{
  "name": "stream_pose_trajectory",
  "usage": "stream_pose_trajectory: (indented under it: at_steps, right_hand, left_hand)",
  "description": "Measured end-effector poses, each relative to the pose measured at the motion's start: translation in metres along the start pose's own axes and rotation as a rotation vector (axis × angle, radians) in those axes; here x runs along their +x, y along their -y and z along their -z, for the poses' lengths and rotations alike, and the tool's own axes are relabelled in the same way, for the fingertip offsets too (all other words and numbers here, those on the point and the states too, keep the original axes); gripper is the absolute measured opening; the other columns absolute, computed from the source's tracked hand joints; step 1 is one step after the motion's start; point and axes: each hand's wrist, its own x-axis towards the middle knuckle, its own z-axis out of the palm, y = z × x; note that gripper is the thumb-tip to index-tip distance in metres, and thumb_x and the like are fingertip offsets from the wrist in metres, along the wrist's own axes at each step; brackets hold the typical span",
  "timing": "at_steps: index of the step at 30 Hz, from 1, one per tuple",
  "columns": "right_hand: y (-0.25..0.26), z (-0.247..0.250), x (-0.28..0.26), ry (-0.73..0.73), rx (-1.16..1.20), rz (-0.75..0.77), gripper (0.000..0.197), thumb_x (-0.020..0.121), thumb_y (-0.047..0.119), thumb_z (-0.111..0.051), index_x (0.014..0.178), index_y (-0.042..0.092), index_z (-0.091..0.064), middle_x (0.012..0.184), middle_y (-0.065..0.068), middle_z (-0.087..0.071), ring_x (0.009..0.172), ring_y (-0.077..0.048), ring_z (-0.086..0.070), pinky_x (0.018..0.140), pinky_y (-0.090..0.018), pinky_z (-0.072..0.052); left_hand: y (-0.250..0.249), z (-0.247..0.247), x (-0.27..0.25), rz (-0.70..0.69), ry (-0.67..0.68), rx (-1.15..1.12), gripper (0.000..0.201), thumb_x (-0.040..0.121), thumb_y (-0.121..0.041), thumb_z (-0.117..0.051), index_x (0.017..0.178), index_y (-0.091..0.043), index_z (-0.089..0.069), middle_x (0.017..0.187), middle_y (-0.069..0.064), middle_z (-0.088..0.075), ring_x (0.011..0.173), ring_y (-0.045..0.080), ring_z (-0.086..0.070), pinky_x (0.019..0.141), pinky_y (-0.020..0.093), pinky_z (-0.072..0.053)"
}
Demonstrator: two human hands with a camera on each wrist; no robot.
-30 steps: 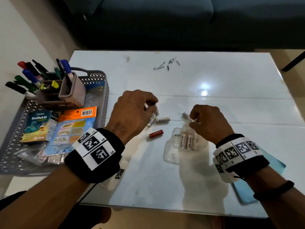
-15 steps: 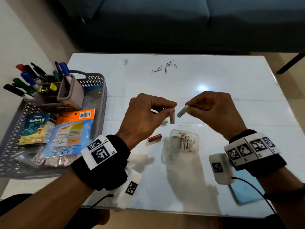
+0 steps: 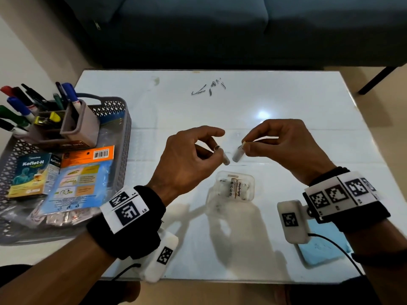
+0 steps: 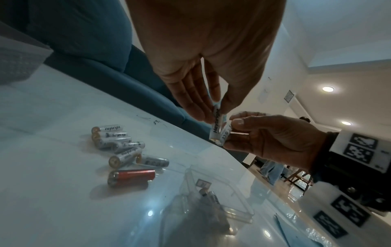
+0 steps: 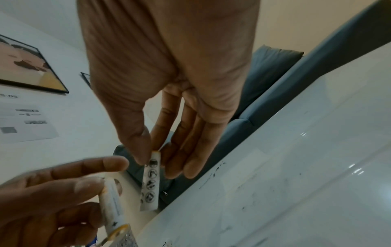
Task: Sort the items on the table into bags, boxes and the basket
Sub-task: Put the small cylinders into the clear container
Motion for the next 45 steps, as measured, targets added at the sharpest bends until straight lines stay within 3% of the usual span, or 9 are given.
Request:
stream_pose_trajectory:
  at_steps: [7,12,20,24,28,32,34,38,45]
  right_hand:
    - [0.001,0.000,-0.001,0.096,0.191,-0.097,0.021,0.083,-0.006,-0.076,0.102,-0.010,-0.070,0.097,-0.029,-0.073,0.095,-0.050,-0.070,0.087,-0.055,-0.061]
    - [0.003,-0.009,-0.003,0.182,0.254,-0.121,0.024,0.086,-0.005,-0.072,0.108,-0.013,-0.066,0.103,-0.030,-0.073,0.099,-0.048,-0.070,0.088,-0.050,-0.061]
    - [0.000,-0.013,-0.005,0.198,0.178,-0.105,0.018,0.084,-0.002,-0.076,0.101,-0.007,-0.070,0.100,-0.028,-0.073,0.091,-0.043,-0.072,0.087,-0.050,-0.061]
    - [0.002,-0.012,-0.005,0.224,0.121,-0.111,0.016,0.084,-0.003,-0.077,0.099,-0.004,-0.073,0.100,-0.028,-0.072,0.086,-0.037,-0.074,0.082,-0.042,-0.062]
    - [0.000,-0.009,-0.007,0.152,-0.171,-0.144,0.012,0.078,0.008,-0.086,0.087,0.009,-0.078,0.085,-0.008,-0.077,0.078,-0.030,-0.077,0.078,-0.038,-0.064]
    - [-0.003,-0.012,-0.021,0.091,-0.585,-0.127,0.013,0.075,0.025,-0.088,0.072,0.025,-0.075,0.071,0.013,-0.073,0.066,-0.001,-0.071,0.060,-0.021,-0.049]
    - [-0.005,-0.020,-0.032,0.013,-0.703,-0.091,0.016,0.076,0.028,-0.086,0.067,0.026,-0.072,0.063,0.014,-0.069,0.063,-0.002,-0.068,0.057,-0.023,-0.050]
    - [-0.011,-0.035,-0.039,-0.006,-0.829,-0.072,0.019,0.078,0.026,-0.078,0.064,0.023,-0.065,0.064,0.010,-0.065,0.064,-0.014,-0.065,0.063,-0.037,-0.058]
    - [-0.016,-0.039,-0.036,0.129,-1.025,-0.044,0.007,0.092,0.025,-0.065,0.090,0.021,-0.071,0.098,0.000,-0.060,0.089,-0.022,-0.062,0.074,-0.038,-0.056]
  left_hand:
    - [0.006,0.004,0.005,0.322,0.012,-0.396,0.013,0.089,-0.008,-0.075,0.102,-0.005,-0.076,0.094,0.014,-0.079,0.098,0.030,-0.076,0.100,0.048,-0.056]
    - [0.005,0.000,0.003,0.383,0.069,-0.499,0.022,0.086,-0.004,-0.078,0.105,0.005,-0.072,0.099,0.021,-0.077,0.101,0.031,-0.075,0.080,0.026,-0.060]
    - [0.005,-0.004,-0.003,0.532,0.295,-0.544,0.044,0.087,0.001,-0.073,0.127,-0.015,-0.065,0.110,0.020,-0.076,0.106,0.031,-0.074,0.093,0.036,-0.060]
    - [0.005,-0.005,-0.003,0.402,0.308,-0.365,0.040,0.087,-0.008,-0.079,0.123,-0.021,-0.070,0.103,0.014,-0.078,0.092,0.025,-0.077,0.083,0.033,-0.062]
    - [0.025,-0.012,-0.003,0.029,0.178,0.309,0.032,0.088,-0.025,-0.077,0.119,-0.032,-0.072,0.088,-0.010,-0.075,0.074,0.000,-0.069,0.075,0.013,-0.052]
    - [0.038,-0.025,-0.007,-0.225,0.237,0.672,0.035,0.099,-0.030,-0.060,0.134,-0.030,-0.062,0.103,-0.009,-0.067,0.096,0.015,-0.061,0.085,0.038,-0.050]
    - [0.037,-0.032,-0.006,-0.246,0.252,0.731,0.037,0.100,-0.028,-0.057,0.138,-0.028,-0.057,0.107,-0.005,-0.068,0.104,0.022,-0.061,0.081,0.038,-0.048]
    - [0.042,-0.038,-0.007,-0.220,0.222,0.818,0.034,0.094,-0.037,-0.061,0.123,-0.031,-0.045,0.090,-0.005,-0.070,0.088,0.026,-0.064,0.066,0.036,-0.049]
    - [0.044,-0.046,-0.010,-0.190,0.204,0.860,0.033,0.092,-0.039,-0.066,0.112,-0.029,-0.041,0.085,-0.004,-0.071,0.082,0.029,-0.065,0.065,0.038,-0.051]
